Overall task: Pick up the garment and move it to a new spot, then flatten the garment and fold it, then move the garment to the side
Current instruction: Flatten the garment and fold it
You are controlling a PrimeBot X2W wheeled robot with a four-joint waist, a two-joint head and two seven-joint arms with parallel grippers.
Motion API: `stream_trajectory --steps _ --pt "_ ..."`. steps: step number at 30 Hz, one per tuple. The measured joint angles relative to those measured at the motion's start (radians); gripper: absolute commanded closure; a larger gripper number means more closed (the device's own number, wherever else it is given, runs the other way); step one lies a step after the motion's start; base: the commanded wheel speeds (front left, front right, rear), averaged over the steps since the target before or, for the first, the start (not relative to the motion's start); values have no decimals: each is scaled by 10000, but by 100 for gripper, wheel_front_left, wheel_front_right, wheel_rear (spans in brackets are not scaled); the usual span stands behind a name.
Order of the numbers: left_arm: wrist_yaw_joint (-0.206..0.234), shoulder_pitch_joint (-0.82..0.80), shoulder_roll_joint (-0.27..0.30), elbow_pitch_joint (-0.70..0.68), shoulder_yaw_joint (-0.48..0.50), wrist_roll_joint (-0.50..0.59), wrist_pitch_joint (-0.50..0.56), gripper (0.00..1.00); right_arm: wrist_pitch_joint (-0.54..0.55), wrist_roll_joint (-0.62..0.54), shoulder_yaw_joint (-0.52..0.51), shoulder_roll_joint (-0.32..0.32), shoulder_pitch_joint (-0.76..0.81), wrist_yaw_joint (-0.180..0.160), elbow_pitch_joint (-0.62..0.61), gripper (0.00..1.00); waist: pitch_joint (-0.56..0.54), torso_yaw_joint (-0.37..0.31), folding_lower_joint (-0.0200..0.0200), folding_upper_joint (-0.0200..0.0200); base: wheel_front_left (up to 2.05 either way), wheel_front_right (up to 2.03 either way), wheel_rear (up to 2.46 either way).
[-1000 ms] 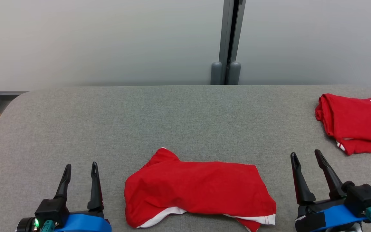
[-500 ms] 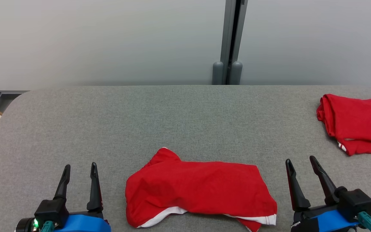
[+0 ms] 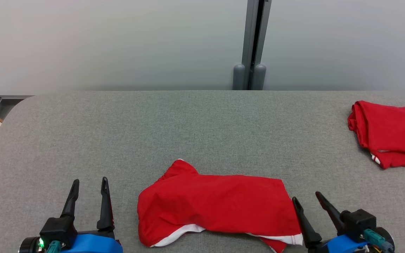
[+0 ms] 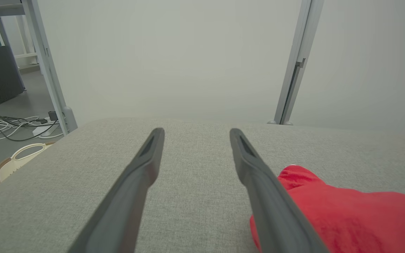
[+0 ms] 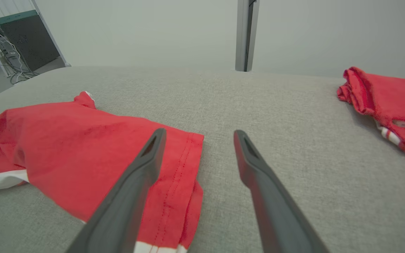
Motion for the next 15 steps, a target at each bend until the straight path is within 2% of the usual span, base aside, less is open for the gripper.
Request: stream_trajectory --steps 15 --pt "-2 -155 2 17 -148 -10 0 0 428 1087 1778 -201 -841 0 2414 0 348 295 0 0 0 0 0"
